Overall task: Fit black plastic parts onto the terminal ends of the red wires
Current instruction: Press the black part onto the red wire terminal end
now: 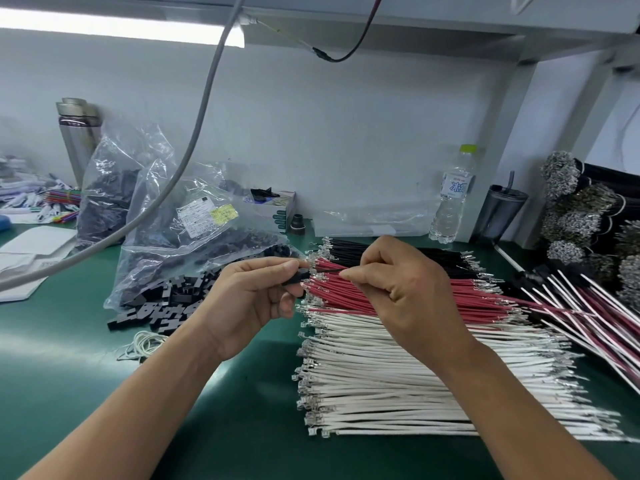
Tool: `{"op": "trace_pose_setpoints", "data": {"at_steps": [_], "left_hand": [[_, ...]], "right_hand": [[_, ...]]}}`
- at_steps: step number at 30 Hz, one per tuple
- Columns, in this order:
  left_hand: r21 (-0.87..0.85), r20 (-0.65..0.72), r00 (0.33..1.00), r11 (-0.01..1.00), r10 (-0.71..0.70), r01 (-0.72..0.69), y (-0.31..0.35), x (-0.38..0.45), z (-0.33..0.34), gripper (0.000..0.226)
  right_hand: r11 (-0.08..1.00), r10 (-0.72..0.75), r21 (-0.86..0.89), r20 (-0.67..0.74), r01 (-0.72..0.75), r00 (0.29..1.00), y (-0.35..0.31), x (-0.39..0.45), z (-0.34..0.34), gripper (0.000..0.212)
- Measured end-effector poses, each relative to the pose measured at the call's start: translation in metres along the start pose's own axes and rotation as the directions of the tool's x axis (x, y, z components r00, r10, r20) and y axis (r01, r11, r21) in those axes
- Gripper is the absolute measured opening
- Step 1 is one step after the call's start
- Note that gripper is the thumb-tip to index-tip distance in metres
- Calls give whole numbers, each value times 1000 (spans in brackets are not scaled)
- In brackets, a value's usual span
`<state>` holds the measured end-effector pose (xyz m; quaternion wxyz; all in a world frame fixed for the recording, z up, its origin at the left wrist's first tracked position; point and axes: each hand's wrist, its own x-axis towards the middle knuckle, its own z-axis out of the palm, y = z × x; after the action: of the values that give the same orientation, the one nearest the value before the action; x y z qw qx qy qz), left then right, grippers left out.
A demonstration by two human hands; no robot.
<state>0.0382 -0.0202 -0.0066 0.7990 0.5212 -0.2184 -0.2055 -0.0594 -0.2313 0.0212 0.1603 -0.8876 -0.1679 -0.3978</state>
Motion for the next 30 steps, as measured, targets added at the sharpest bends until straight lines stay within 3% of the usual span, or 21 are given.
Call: {"op": "trace_pose_setpoints", "data": {"at_steps": [8, 15, 20, 22, 26, 28, 30], "left_hand": [[6, 7, 999, 999, -34, 34, 0, 0, 0, 23], [31, -50, 998, 999, -27, 29, -4, 2, 4, 26], [6, -5, 998, 998, -59, 59, -13, 2, 10, 29], [140, -29, 999, 990, 29, -24, -14, 2, 13, 34], [495, -1, 968, 841, 253, -219, -13, 1, 11, 24], [572, 49, 970, 790, 237, -222, -12, -1, 8, 19], [566, 64, 979, 802, 191, -193, -11, -2, 7, 22]], "right_hand": [[990, -92, -109, 1, 92, 996, 0, -1, 2, 20], [989, 118, 83, 35, -121, 992, -4, -1, 12, 14], [966, 204, 146, 75, -214, 976, -13, -4, 24, 13], [953, 252, 151, 85, -263, 964, -11, -4, 24, 12], [933, 301, 172, 112, -317, 947, -4, -5, 20, 6], [942, 257, 184, 136, -280, 957, -4, -6, 20, 2], [958, 201, 177, 148, -226, 968, -7, -7, 23, 2]]}}
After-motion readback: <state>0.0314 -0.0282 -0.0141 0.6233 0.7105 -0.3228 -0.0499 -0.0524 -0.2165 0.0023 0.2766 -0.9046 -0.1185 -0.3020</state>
